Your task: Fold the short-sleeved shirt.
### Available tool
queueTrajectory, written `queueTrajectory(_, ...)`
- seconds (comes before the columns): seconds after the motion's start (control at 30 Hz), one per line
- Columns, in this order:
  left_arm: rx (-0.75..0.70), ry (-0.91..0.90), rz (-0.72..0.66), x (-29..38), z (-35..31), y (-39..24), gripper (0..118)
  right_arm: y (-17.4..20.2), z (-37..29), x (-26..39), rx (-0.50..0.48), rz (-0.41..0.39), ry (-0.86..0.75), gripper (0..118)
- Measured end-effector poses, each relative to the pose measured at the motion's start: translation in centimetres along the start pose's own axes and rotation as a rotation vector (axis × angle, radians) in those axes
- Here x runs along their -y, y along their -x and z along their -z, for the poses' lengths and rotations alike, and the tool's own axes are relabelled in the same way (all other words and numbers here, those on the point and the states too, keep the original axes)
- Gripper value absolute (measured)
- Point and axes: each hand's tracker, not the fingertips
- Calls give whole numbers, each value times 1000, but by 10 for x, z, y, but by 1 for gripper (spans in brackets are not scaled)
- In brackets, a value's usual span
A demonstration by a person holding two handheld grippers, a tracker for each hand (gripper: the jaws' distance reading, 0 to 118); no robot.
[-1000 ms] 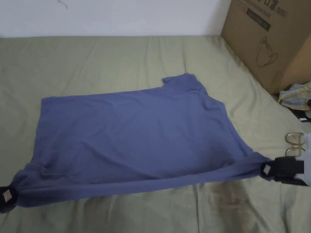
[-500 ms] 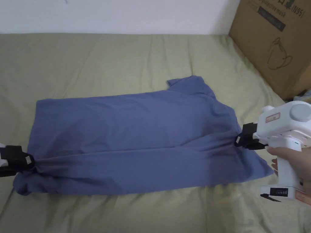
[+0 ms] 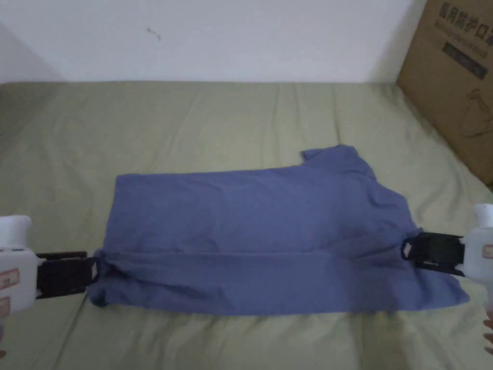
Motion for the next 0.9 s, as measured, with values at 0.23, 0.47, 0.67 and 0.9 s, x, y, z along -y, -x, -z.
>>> queueTrajectory(0.23,38,74,-93,37,-9,6,0,16,-29,32,-31,-31,-26,0)
queueTrajectory(0.47,39,117,-222,11,54,20,110,14,-18,36,-65,-5,52,0)
queueTrajectory(0.67,-69,207,-148,-11,105,19,115,13,-10,39,-48,-67,77,0)
queueTrajectory(0.9,71,231,-83,-8,129,-6,108,-5,11,42,-10,-58,110,0)
